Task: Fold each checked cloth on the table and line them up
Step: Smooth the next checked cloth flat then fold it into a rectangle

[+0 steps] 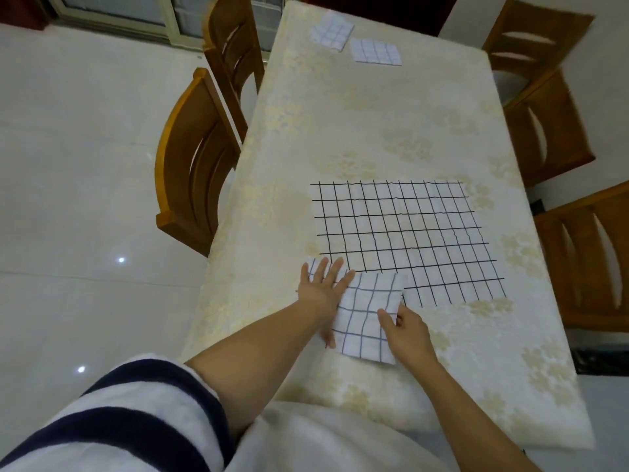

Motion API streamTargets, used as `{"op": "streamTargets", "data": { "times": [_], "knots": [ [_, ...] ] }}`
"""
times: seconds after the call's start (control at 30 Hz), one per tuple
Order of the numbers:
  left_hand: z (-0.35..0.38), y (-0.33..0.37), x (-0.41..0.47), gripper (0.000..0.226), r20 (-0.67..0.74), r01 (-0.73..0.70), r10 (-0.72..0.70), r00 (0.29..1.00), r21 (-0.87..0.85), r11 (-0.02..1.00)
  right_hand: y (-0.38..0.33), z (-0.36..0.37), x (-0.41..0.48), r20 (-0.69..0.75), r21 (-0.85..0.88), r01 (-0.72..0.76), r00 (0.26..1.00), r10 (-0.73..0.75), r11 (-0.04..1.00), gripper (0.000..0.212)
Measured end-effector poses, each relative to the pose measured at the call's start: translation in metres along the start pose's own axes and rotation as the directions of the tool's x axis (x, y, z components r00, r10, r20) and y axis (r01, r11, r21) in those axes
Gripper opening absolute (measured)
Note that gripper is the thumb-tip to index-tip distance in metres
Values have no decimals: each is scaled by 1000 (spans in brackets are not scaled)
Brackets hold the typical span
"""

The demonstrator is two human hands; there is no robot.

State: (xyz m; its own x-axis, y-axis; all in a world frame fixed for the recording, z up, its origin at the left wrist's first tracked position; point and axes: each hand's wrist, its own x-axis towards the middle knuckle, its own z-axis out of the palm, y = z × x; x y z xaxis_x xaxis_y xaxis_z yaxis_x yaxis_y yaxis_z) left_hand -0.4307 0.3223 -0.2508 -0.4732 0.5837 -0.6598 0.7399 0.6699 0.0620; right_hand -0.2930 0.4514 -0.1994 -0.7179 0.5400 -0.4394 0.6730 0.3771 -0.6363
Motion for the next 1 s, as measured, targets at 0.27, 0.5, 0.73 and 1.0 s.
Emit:
{"op": "streamTargets", "data": {
  "times": [0.27,0.5,0.73,1.0],
  "knots": [
    [22,-64,-22,85,-392,-184,68,918,-267,946,-24,12,1,77,-91,50,996,-43,995,10],
    [78,-103,-32,73,-514,-133,30,857,-165,977,-63,44,8,148,-121,135,982,-117,984,18],
    [80,-104,-30,57,-562,-183,0,827,-270,945,-86,82,28,225,-71,135,967,-116,988,41],
    [73,-108,-36,60,-584,-227,-87,807,-443,867,-38,83,18,132,-228,340,939,-317,912,20]
  ]
}}
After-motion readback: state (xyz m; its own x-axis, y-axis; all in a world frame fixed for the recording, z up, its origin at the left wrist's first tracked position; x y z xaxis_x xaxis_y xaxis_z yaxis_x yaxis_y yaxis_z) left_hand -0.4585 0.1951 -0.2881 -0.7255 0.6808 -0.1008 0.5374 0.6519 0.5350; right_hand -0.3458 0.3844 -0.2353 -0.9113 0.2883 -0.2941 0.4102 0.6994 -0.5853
